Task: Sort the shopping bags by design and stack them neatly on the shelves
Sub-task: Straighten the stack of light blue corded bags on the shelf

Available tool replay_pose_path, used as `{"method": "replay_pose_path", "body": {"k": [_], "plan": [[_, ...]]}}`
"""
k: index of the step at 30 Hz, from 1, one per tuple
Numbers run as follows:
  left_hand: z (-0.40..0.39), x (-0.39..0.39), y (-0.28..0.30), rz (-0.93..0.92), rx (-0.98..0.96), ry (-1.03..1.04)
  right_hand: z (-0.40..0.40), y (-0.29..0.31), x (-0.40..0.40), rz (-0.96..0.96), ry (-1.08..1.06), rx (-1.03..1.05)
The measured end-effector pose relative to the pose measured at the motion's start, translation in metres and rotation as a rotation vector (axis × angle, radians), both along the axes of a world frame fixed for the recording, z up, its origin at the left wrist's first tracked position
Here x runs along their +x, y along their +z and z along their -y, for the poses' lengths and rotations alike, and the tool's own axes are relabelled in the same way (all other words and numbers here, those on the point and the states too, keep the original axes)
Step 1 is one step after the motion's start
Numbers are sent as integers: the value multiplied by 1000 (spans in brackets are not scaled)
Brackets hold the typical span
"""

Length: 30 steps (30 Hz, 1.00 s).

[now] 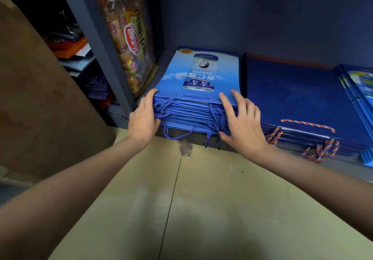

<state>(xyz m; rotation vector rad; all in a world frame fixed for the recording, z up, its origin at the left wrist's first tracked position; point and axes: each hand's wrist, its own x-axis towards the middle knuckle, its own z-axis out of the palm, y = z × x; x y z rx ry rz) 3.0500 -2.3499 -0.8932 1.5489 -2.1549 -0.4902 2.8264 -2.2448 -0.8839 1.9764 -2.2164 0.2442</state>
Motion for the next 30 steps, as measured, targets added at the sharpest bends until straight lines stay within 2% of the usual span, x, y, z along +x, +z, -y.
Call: {"method": "replay_pose_path", "body": {"k": [2,6,9,11,15,19,20,23,26,28,30], "plan": [[-3,3,0,-88,45,32,-3,0,1,36,6,-46],[-23,6,-12,-228,128,112,-23,-1,4,342,64,-71],[-57,10,-30,-228,241,120,-43,-10,1,304,157,-60],[-81,10,-38,-147,277,36,-52,-16,-2,293,155,-27],[-90,-5,-31,92,31,-361,-59,-22,-1,377,126,47],[-72,-36,-24,415,-141,-517,-56,-23,6,457,96,84],[-68,-41,-23,473,-202,-551,-56,-23,8,393,94,74],[-55,-47,-26,616,-369,-577,-50,-24,6,-31,100,28],[-52,-47,-31,810,-417,-631,-38,-23,-12,-374,203,63],[-52,-50,-29,871,-386,-615,-32,-19,-22,-510,260,103],[-53,-54,-25,877,-403,-605,-30,-12,-30,-564,306,128]]}}
